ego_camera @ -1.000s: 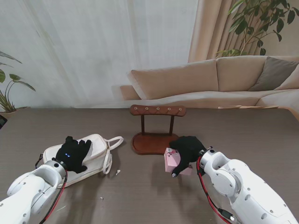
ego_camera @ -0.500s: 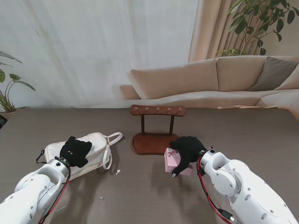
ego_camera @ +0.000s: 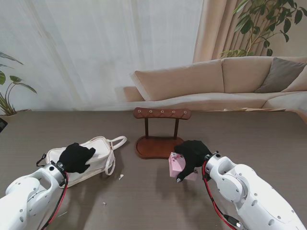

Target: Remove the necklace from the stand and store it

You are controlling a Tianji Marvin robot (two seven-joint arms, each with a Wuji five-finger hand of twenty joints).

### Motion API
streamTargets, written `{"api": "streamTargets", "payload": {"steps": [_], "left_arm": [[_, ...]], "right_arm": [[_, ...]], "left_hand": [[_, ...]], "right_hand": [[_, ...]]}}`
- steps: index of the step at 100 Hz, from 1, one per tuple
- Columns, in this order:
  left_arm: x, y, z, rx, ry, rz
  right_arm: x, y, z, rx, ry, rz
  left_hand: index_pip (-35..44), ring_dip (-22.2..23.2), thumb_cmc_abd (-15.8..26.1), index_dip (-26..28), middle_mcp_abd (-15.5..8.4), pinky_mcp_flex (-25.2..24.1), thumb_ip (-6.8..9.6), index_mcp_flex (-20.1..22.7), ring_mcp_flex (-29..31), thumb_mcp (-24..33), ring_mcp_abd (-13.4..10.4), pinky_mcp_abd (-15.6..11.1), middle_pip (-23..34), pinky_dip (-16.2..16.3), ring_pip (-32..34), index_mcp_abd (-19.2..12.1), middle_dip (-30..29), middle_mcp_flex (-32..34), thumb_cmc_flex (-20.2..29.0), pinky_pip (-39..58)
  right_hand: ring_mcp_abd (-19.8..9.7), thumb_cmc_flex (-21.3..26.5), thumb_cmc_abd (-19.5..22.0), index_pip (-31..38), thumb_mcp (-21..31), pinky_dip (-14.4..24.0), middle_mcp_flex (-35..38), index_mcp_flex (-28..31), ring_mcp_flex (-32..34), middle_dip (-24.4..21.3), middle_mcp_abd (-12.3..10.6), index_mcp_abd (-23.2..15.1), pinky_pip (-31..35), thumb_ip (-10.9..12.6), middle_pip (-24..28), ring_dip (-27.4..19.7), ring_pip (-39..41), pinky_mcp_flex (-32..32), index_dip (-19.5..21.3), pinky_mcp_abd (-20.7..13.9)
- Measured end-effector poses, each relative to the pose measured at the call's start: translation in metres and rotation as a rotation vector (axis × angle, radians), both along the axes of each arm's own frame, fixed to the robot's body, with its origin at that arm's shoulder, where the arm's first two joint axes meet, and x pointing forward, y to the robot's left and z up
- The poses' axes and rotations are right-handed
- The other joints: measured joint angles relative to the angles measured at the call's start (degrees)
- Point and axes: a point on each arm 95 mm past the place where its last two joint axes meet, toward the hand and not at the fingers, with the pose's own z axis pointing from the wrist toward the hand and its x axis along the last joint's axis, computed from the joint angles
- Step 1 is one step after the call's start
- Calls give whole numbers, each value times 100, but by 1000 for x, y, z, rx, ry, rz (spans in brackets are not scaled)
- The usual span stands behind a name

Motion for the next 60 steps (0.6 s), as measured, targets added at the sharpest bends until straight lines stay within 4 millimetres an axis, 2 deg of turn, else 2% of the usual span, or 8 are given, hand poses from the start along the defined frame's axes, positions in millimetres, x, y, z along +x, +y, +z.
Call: {"api": "streamTargets", "payload": {"steps": [5, 16, 34, 60], "left_arm": [[-4, -1, 2, -7, 0, -12], [-13, -5, 4, -10, -17, -41], [-19, -6, 5, 8, -44, -48], [-12, -8, 0, -142, 4, -54]], "right_arm": [[0, 0, 0, -1, 0, 0], [0, 0, 0, -2, 0, 1], [-1, 1, 0, 0, 1, 3], [-1, 1, -1, 0, 6, 5]], "left_hand": [[211, -1, 1, -5, -15, 2, 7, 0, 0, 19, 0, 3, 47, -1, 0, -44, 12, 15, 44, -2], [661, -7, -5, -5, -243, 22, 7, 79, 136, 29, -27, -1, 146, -1, 0, -332, 87, 177, 44, -18], [910, -9, 8, 55, -338, 22, 7, 81, 134, 29, -30, -4, 349, 8, 0, -423, 317, 180, 44, -20], [1161, 42, -19, 153, -296, 18, 66, 142, 134, 79, 5, 14, 529, 58, 0, -448, 532, 187, 191, -29]], "right_hand": [[0, 0, 0, 0, 0, 0, 0, 0, 0, 0, 0, 0, 0, 0, 0, 0, 0, 0, 0, 0], [1, 0, 0, 0, 0, 0, 0, 0, 0, 1, 0, 0, 0, 0, 0, 0, 0, 0, 0, 0], [1, 0, 0, 0, 0, 0, 0, 0, 1, 1, 0, 0, 0, 1, 0, 0, 0, 0, 0, 0], [1, 0, 0, 0, 0, 0, 0, 0, 1, 1, 0, 0, 0, 1, 0, 0, 0, 0, 0, 0]]}}
